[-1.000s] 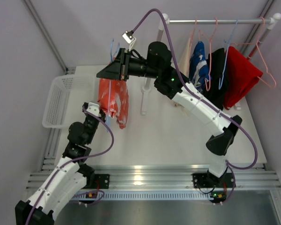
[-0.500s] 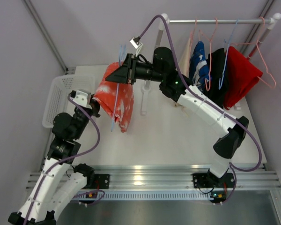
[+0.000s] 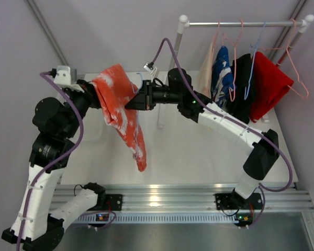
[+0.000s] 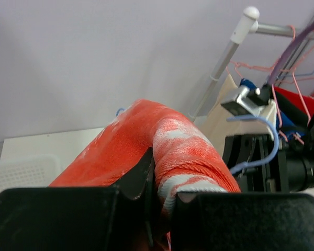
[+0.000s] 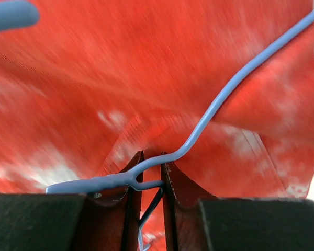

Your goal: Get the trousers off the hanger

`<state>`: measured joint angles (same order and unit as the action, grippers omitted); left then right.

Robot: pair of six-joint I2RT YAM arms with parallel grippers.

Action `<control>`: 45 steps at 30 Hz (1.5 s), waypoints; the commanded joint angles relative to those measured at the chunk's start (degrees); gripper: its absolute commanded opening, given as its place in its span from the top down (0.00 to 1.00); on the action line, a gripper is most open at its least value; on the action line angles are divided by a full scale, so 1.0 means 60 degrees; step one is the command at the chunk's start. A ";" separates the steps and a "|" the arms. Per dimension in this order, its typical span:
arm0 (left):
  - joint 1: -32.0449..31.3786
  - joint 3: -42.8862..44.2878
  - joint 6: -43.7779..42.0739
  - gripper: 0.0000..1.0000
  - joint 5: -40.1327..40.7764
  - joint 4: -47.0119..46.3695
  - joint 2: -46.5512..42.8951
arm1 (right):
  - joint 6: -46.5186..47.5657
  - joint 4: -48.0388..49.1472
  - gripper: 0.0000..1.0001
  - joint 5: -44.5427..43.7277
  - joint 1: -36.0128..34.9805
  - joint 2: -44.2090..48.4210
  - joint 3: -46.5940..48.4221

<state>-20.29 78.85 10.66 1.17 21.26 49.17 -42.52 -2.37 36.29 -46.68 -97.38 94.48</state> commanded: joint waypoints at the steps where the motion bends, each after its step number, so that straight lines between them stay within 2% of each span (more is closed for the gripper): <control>1: 0.0043 0.1607 0.0627 1.00 0.0697 -0.2456 0.0271 | 0.1285 -0.0307 1.00 0.0250 0.0147 0.0293 -0.0541; 5: 0.0043 0.3100 -0.0060 1.00 0.1415 -0.2707 0.1193 | 0.1871 -0.0615 1.00 0.0191 0.0147 0.0220 -0.0731; 9: 0.0043 0.5468 -0.1084 1.00 0.2601 -0.2518 0.2394 | 0.2632 -0.0980 1.00 0.0162 0.0220 -0.0144 -0.0732; 17: 0.0043 0.7834 -0.3165 1.00 0.3963 -0.3015 0.4152 | 0.2854 -0.1246 1.00 0.0308 0.0235 -0.1098 -0.0131; 19: 0.0043 0.7719 -0.4174 1.00 0.4593 -0.3452 0.4344 | 0.2737 -0.1216 1.00 0.0396 0.0235 -0.1172 0.0044; 24: 0.0144 0.5509 -0.6750 1.00 0.5735 -0.5444 0.3979 | 0.2561 -0.1274 1.00 0.0528 0.0250 -0.1070 0.0264; 27: 0.0758 0.5183 -0.7414 1.00 0.6234 -0.5448 0.4197 | 0.2473 -0.1304 1.00 0.0616 0.0279 -0.0953 0.0265; 31: 0.2660 0.5200 -0.6641 1.00 0.6311 -0.4394 0.4696 | 0.2298 -0.1231 1.00 0.0762 0.0323 -0.0835 0.0206; 32: 0.3274 0.5039 -0.6509 1.00 0.6237 -0.4349 0.4667 | 0.2254 -0.1231 1.00 0.0792 0.0323 -0.0806 0.0206; 35: 0.4199 0.3912 -0.6332 1.00 0.5842 -0.4786 0.4288 | 0.2166 -0.1245 1.00 0.0880 0.0367 -0.0703 0.0148; 37: 0.4436 0.3269 -0.6433 1.00 0.5782 -0.5182 0.4140 | 0.2180 -0.1303 1.00 0.0923 0.0425 -0.0601 0.0089; 41: 0.5211 0.2914 -0.6478 1.00 0.5723 -0.5242 0.4081 | 0.2427 -0.1684 1.00 0.0953 0.0543 -0.0542 0.0118; 45: 0.5550 0.2212 -0.6682 1.00 0.5519 -0.5563 0.3761 | 0.2517 -0.1802 1.00 0.0968 0.0674 -0.0367 -0.0261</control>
<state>11.57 93.25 -28.53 35.97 -0.51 77.65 -28.77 -13.91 40.45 -43.77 -104.92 93.34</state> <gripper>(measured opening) 0.137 0.005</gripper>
